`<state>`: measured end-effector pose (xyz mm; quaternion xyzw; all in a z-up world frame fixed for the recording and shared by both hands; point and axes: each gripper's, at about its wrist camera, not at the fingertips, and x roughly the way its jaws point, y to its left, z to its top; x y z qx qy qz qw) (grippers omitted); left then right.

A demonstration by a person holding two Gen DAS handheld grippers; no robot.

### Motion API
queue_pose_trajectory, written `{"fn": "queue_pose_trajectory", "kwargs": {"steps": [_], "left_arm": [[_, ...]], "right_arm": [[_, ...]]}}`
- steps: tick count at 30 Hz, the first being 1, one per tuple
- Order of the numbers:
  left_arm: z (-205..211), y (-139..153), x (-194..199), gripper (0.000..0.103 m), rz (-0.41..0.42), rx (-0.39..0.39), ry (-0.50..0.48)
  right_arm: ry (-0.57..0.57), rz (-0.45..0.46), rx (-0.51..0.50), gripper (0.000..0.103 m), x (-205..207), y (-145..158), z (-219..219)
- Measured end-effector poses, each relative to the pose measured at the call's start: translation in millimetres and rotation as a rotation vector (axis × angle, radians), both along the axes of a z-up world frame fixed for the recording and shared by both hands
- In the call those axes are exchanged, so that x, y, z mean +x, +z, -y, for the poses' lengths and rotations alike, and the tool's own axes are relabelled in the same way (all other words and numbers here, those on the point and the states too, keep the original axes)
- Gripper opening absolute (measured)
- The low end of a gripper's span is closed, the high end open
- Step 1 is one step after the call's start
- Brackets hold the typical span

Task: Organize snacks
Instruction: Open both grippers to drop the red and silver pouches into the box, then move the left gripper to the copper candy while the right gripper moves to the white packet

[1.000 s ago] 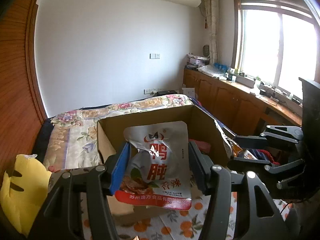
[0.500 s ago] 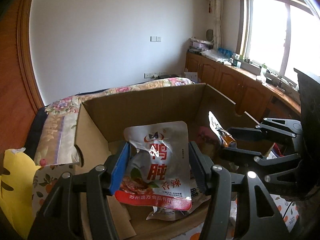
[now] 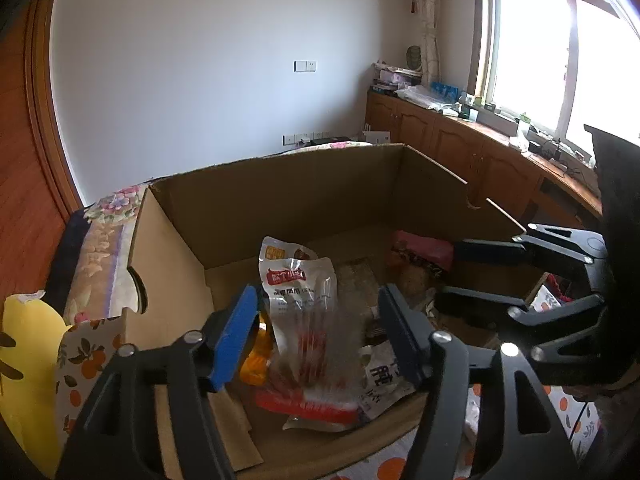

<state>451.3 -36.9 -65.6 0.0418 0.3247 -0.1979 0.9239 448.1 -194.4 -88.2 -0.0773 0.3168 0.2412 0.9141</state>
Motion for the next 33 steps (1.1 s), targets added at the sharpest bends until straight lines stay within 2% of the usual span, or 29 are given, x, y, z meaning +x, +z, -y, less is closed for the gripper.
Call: {"fn": "queue_pose_trajectory", "kwargs": {"steps": [3,10,20,25,33], "left_arm": [[-1.6,3.0,-1.9,0.067,0.015,0.018,0.009],[-8.5,16.2,-21.1,0.067,0.032,0.001,0.027],[-31.2,34.3,-70.6,0.068,0.060,0.017,0.045],[-48.7,29.2,-90.4,0.068,0.054,0.017,0.064],[-76.2,-4.8,-113.5,0.068,0.002,0.025,0.110]], "right_arm": [[-0.006,0.006,0.000,0.051,-12.8,4.0,1.5],[-0.022,0.011,0.006,0.051,-45.8,17.3,10.5],[-0.047,0.023,0.011,0.054,-94.5,31.1,9.0],[-0.057,-0.016,0.023,0.054,-108.0,16.7,5.3],[-0.076,-0.091,0.022,0.054,-114.0,-16.9,-2.0]]}}
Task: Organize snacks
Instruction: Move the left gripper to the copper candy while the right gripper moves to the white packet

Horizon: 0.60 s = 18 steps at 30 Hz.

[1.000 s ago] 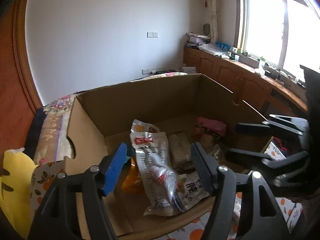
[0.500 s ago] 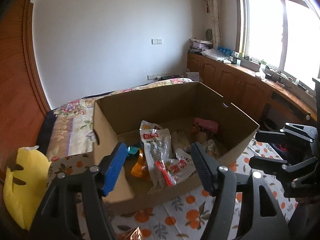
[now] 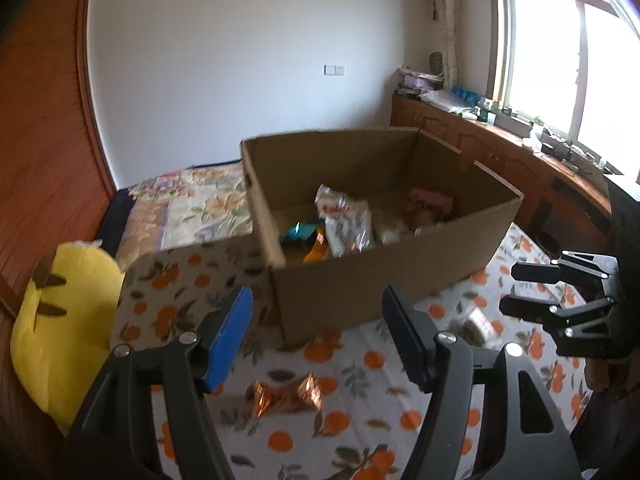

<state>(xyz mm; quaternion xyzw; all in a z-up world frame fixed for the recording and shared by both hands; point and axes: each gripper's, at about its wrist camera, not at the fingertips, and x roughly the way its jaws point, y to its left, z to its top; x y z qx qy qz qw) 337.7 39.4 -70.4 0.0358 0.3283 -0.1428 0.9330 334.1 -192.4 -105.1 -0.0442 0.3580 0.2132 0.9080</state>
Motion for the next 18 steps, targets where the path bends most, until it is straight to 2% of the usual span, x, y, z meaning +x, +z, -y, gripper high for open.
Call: {"fn": "queue_pose_trajectory", "kwargs": {"steps": [13,18], "left_arm": [[-20.9,-59.8,-12.6,0.068,-0.100,-0.015,0.063],[-23.4,-73.1,-17.6,0.068,-0.127,-0.030,0.077]], "right_arm": [[-0.039,-0.120,-0.044,0.054,11.3,-58.6,-0.7],[-0.042,-0.146,-0.053,0.052,15.0,-70.0,-1.1]]}}
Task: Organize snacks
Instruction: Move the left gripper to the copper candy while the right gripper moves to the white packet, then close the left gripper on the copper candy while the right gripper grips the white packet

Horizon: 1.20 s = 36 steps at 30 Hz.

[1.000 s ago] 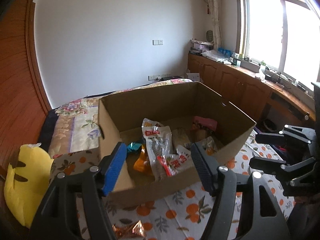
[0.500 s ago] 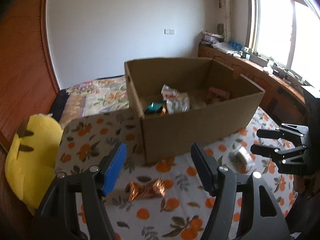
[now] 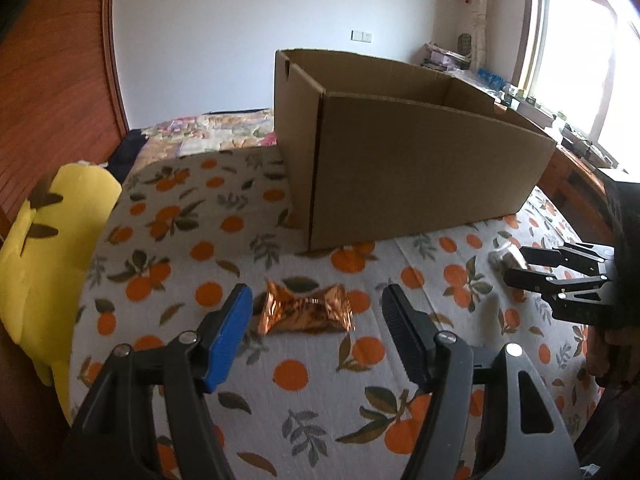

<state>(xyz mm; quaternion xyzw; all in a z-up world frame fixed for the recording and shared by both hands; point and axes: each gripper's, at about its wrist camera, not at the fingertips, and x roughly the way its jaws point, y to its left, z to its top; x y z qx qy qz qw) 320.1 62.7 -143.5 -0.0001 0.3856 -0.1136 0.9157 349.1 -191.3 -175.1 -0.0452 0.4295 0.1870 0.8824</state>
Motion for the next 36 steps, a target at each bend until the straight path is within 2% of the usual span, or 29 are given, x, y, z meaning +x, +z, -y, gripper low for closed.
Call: {"fn": "queue_pose_trajectory", "kwargs": {"steps": [3,4,5,6,8,11,20,27,36], "left_arm": [[0.4,-4.7,-2.5,0.068,-0.015,-0.006,0.003],[0.8,-5.7,-3.0,0.068,-0.021,-0.007,0.002],[1.8,-7.4,-3.8,0.068,-0.028,-0.007,0.002],[2.5,-8.2,-4.3,0.068,-0.032,-0.006,0.002],[3.4,-10.4,-5.3,0.068,-0.039,-0.007,0.004],[5.2,-13.5,-5.0,0.068,-0.056,-0.018,0.011],[10.1,-24.7,7.0,0.068,-0.101,-0.002,0.052],[8.3,-20.2,26.7,0.068,-0.115,-0.005,0.118],[8.7,-19.1,45.1,0.068,-0.166,-0.045,0.212]], "right_arm": [[0.002,0.003,-0.017,0.046,0.6,-2.0,-1.4],[0.001,0.007,-0.030,0.037,0.6,-2.5,-2.5],[0.001,0.015,-0.048,0.023,0.3,-2.5,-3.8],[0.006,0.022,-0.054,0.020,-0.6,-1.7,-3.2],[0.018,0.034,-0.036,0.020,-4.5,1.1,2.4],[0.026,0.045,-0.062,0.020,-9.0,1.0,8.7],[0.039,0.027,-0.023,0.021,-9.9,-3.5,18.8],[0.041,0.031,-0.028,0.021,-7.8,-5.0,19.1],[0.048,0.037,-0.038,0.021,-9.4,-5.7,17.1]]}}
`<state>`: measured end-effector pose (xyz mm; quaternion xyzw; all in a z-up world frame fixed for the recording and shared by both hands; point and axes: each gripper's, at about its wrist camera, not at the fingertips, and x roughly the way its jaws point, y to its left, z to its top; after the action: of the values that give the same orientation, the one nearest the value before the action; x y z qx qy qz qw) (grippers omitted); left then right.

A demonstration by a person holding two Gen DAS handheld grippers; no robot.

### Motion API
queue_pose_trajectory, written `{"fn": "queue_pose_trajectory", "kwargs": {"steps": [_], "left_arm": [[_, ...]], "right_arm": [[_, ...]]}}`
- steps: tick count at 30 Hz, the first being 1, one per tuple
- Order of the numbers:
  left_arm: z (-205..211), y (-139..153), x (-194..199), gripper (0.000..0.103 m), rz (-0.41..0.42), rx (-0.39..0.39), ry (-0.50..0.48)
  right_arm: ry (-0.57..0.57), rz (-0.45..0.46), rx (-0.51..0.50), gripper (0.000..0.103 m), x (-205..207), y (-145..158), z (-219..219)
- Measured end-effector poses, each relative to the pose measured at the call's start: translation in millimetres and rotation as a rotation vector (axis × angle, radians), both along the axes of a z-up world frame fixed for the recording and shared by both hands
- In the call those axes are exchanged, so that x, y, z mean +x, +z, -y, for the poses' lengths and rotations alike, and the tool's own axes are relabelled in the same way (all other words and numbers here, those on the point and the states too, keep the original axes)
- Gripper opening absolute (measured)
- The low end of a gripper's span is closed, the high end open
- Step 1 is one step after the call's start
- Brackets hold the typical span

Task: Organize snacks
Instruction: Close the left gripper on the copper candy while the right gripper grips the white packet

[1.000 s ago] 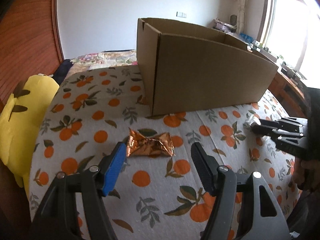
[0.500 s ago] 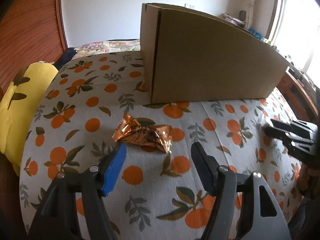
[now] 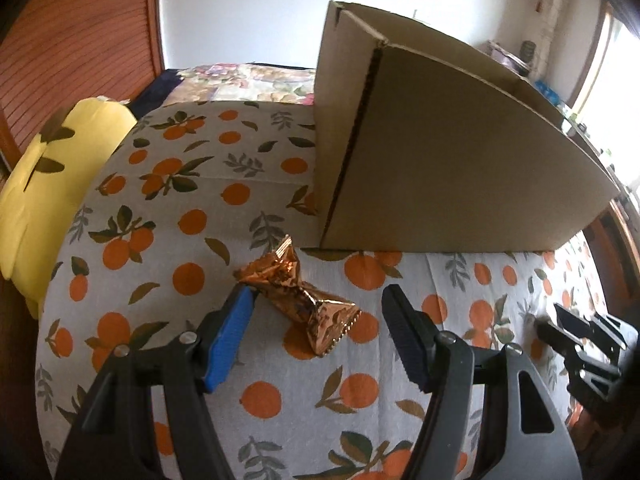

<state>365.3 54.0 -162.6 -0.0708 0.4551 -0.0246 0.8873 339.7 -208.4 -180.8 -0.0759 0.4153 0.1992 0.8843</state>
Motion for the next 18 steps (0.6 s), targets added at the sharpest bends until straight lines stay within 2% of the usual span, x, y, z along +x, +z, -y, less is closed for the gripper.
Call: {"fn": "queue_pose_trajectory", "kwargs": {"steps": [7,11,13,18], "left_arm": [[-5.5,-4.5,4.0,0.066,0.012,-0.020,0.073],[-8.6,-2.9,8.7,0.063,0.023,-0.019,0.071],[-9.7,-3.8,8.9,0.058,0.030,-0.014,0.067],[-9.1,-7.4,2.0,0.035,0.051,0.013,0.051]], "right_arm": [[0.007,0.008,-0.013,0.021,-2.0,-0.2,-4.3],[0.007,0.013,-0.026,0.021,-2.7,-1.1,-7.3],[0.006,0.010,-0.021,0.021,-2.7,-1.1,-7.2],[0.005,0.016,-0.032,0.021,-1.7,-2.0,-6.9]]}}
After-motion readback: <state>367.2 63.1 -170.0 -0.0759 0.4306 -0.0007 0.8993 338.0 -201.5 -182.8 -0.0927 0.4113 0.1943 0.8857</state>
